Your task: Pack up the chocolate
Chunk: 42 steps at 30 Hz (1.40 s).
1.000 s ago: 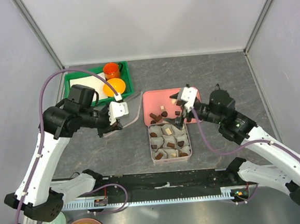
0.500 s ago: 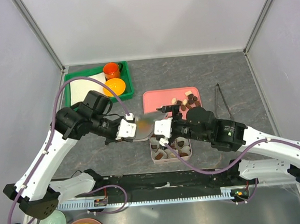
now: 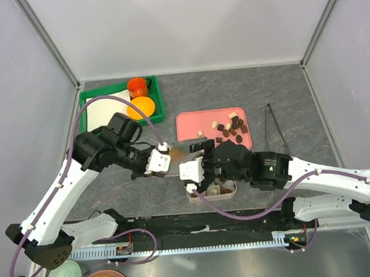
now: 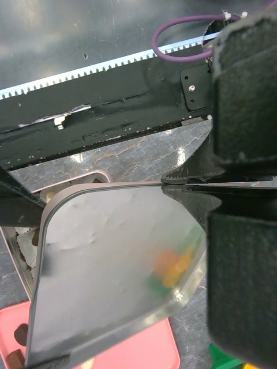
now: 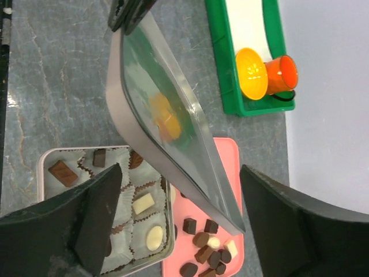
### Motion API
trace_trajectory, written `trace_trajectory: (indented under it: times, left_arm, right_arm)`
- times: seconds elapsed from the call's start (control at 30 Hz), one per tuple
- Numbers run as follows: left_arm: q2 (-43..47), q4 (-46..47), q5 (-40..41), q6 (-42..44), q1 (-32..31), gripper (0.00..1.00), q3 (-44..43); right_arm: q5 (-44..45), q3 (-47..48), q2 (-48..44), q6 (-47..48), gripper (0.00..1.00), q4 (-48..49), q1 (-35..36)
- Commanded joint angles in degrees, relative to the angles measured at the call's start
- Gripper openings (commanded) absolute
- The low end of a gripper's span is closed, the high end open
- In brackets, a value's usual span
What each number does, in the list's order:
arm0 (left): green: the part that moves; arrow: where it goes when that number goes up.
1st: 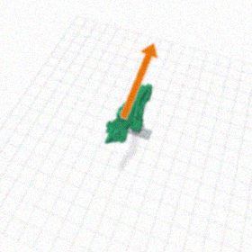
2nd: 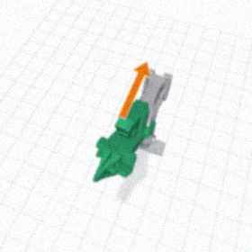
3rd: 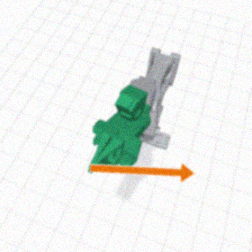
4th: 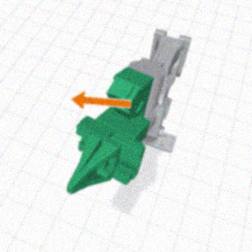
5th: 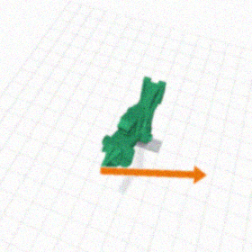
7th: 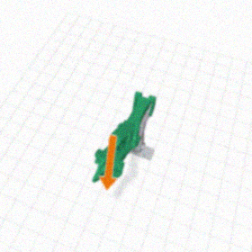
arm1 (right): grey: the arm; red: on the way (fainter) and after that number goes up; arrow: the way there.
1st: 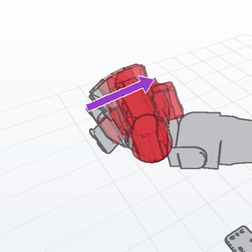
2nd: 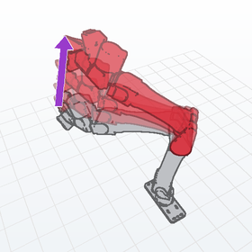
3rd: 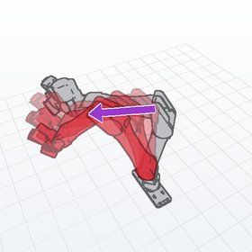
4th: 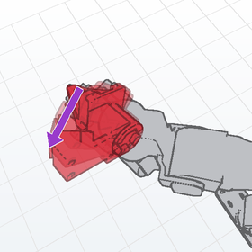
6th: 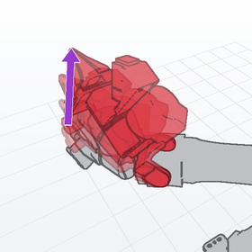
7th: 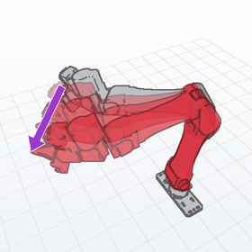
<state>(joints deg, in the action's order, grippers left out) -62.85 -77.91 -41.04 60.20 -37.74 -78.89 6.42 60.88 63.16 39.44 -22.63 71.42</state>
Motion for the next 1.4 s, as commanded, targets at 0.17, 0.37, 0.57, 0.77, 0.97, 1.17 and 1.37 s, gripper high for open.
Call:
trace_trajectory:
  times: [0.17,0.37,0.57,0.77,0.97,1.17,1.37]
  left_arm:
    - [2.55,-10.16,-3.35,3.08,-0.5,0.01,-2.76]
    - [4.84,-7.35,-3.0,2.81,-0.5,0.02,-4.78]
    - [6.07,2.04,4.09,-7.01,-0.5,0.22,-4.95]
    - [8.62,29.1,32.9,-28.37,-0.41,0.78,-4.69]
    - [9.06,34.59,49.74,-35.85,1.87,0.98,-4.61]
    - [11.08,33.0,46.33,-39.46,6.61,0.99,1.97]
    - [13.36,33.17,42.45,-39.46,9.87,0.99,10.58]
  right_arm:
    - [-1.93,3.72,3.2,-5.07,0.56,0.84,0.3]
    - [-4.39,4.95,2.41,-10.34,0.0,-2.49,0.3]
    - [-5.45,6.96,1.71,-14.56,0.0,-5.13,0.3]
    - [-5.71,13.63,3.46,-23.34,0.0,-11.71,-1.97]
    - [-33.81,18.58,4.88,-44.6,0.0,-15.96,-24.62]
    - [-52.43,10.61,7.33,-61.83,0.0,-13.77,-35.98]
    - [-63.36,-9.98,0.92,-88.92,0.0,12.43,-43.64]
